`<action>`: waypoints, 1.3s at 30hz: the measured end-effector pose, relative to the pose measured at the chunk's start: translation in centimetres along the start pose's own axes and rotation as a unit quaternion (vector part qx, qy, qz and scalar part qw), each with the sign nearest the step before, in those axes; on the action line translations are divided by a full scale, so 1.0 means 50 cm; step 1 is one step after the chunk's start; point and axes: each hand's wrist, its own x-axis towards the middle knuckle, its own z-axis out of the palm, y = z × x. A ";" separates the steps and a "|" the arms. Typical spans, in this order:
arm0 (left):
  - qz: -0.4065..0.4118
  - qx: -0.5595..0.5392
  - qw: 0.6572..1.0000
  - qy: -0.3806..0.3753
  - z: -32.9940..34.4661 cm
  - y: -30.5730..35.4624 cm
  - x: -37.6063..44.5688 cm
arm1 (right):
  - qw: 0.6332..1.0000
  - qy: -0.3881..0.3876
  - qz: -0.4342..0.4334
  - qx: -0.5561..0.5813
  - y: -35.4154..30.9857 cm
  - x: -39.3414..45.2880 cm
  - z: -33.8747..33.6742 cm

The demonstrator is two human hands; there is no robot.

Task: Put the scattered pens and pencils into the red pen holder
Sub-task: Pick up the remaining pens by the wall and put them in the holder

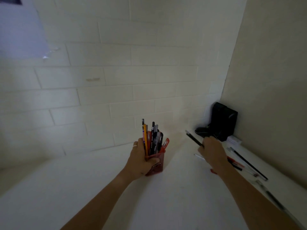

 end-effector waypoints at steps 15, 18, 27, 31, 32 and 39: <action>-0.035 0.017 0.999 -0.012 -0.021 0.047 -0.019 | 0.866 0.128 -0.061 0.480 -0.334 -0.153 -0.113; -0.038 0.014 0.999 -0.008 -0.019 0.034 -0.015 | 0.925 0.096 -0.076 0.359 -0.344 -0.156 -0.088; -0.011 0.032 0.999 -0.007 -0.017 0.049 -0.020 | 0.959 0.029 -0.047 0.277 -0.352 -0.155 -0.076; -0.026 0.039 0.999 -0.009 -0.015 0.047 -0.016 | 0.924 0.109 -0.057 0.362 -0.364 -0.135 -0.101; -0.031 0.040 0.999 -0.010 -0.014 0.045 -0.015 | 0.920 0.107 -0.057 0.373 -0.367 -0.129 -0.102; -0.005 0.050 0.999 -0.003 -0.012 0.042 -0.014 | 0.953 -0.010 -0.032 0.302 -0.363 -0.120 -0.058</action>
